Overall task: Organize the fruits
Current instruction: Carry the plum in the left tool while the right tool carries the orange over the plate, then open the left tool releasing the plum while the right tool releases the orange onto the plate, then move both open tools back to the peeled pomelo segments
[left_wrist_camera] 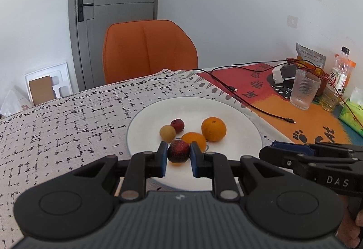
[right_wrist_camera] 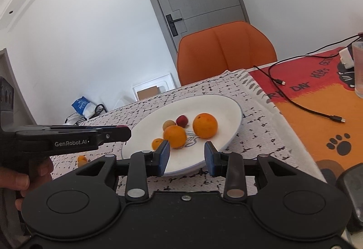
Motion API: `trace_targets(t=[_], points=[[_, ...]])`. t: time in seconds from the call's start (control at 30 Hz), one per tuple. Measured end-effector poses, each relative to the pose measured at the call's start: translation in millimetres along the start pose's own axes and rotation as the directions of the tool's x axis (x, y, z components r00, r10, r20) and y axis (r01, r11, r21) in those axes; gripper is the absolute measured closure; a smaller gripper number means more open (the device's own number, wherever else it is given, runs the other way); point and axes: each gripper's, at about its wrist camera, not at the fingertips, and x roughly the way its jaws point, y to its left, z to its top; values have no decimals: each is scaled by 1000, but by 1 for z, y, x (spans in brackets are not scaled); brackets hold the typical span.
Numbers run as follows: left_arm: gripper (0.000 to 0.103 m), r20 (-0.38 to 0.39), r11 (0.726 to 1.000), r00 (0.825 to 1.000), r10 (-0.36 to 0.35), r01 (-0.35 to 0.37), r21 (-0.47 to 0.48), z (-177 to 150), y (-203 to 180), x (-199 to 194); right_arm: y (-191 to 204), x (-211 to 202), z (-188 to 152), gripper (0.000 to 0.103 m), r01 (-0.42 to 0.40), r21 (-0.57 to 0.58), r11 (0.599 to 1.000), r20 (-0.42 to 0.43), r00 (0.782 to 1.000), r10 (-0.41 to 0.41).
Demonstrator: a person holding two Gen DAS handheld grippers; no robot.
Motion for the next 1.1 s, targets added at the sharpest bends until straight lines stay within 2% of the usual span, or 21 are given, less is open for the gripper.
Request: trace_targets(t=[0.17,0.23,0.3,0.4,0.43,0.5,0.57,0.73,0.9,1.1], points=[[78,-20,1000,1000,-14,14,10,2,-10,4,-7,-2,0,67,6,13,1000,4,1000,-6],[70,-26,1000,1000,-18,18,8,1,-11,3,-7,-1,-1,67,5,15,1000,4,1000,-5],[56,-17,1000,1000,-5,5,11,0,-12,0,-7,-1,-2,67,2,16,1000,3,1000,-2],[43,5,1000,1000,11,-11,14,-1,-11,-6,-9,0,-2,67,-2,20,1000,2,1000,2],[41,9,1000,1000,18,-18,12,-1,-11,-7,-9,0,-2,65,-3,20,1000,2,1000,3],[30,18,1000,999,29,-29,10,-3,-11,-12,-8,-1,-3,61,-5,19,1000,5,1000,5],[25,29,999,999,41,-41,13,-5,-12,-16,-7,-2,-3,57,-4,16,1000,9,1000,4],[19,27,997,997,74,-74,20,-11,-12,-27,-3,-4,-3,48,-5,6,1000,16,1000,5],[13,48,995,994,100,-101,8,-20,-7,-44,3,-7,-3,46,-15,-8,1000,21,1000,15],[12,40,993,992,119,-118,-30,-28,1,-60,14,-11,-5,44,-33,-32,999,24,999,34]])
